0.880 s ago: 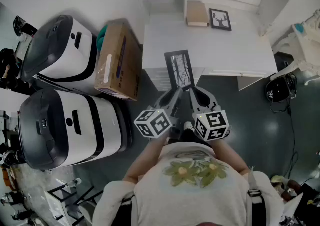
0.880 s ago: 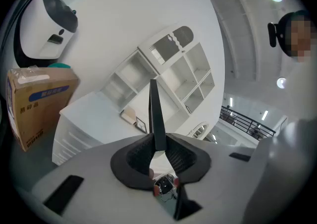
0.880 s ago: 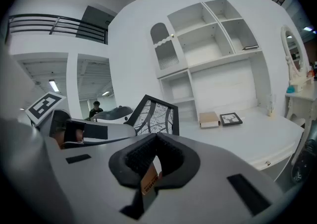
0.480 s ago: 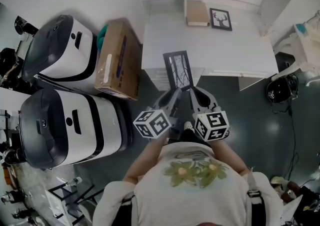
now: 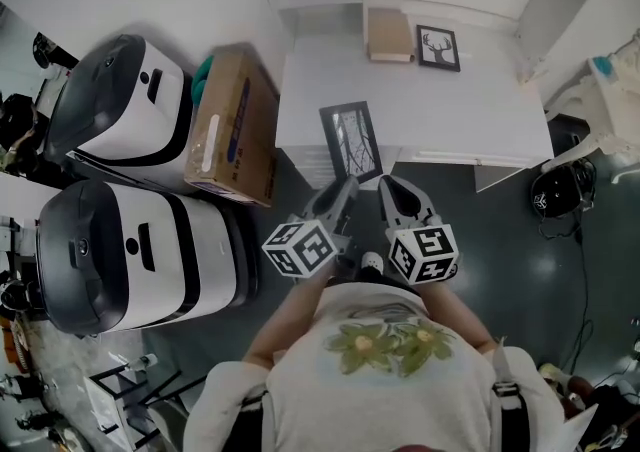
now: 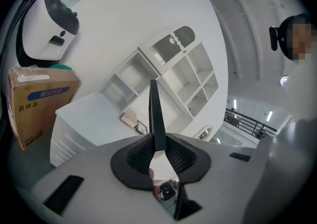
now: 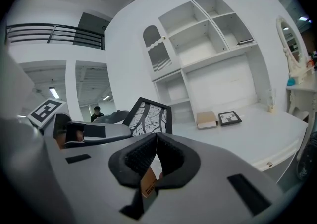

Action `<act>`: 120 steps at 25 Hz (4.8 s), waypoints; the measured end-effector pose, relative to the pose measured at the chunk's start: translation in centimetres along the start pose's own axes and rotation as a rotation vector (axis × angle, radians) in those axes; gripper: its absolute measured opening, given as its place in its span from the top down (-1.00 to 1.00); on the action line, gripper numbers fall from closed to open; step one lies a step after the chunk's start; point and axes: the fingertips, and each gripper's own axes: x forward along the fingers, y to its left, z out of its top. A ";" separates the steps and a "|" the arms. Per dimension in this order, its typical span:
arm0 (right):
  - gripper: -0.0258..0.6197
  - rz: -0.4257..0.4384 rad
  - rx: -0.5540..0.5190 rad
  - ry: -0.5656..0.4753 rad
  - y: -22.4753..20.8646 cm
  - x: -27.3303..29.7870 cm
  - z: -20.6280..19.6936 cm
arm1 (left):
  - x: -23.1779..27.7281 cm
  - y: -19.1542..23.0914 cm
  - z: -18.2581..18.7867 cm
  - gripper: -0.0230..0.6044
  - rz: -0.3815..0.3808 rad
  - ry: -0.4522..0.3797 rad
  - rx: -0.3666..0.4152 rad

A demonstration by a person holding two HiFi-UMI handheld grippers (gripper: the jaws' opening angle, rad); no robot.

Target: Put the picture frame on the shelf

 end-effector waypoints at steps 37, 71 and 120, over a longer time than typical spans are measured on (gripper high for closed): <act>0.82 0.019 -0.029 0.072 -6.9 15.0 3.1 | 11.6 8.5 5.6 0.65 0.011 0.015 -0.208; 0.82 -0.113 -0.008 0.075 -11.2 29.7 6.2 | 22.9 18.7 12.4 0.65 -0.062 0.164 -0.326; 0.82 -0.133 0.014 0.141 -16.2 41.4 5.9 | 33.6 27.5 12.9 0.65 -0.018 0.348 -0.478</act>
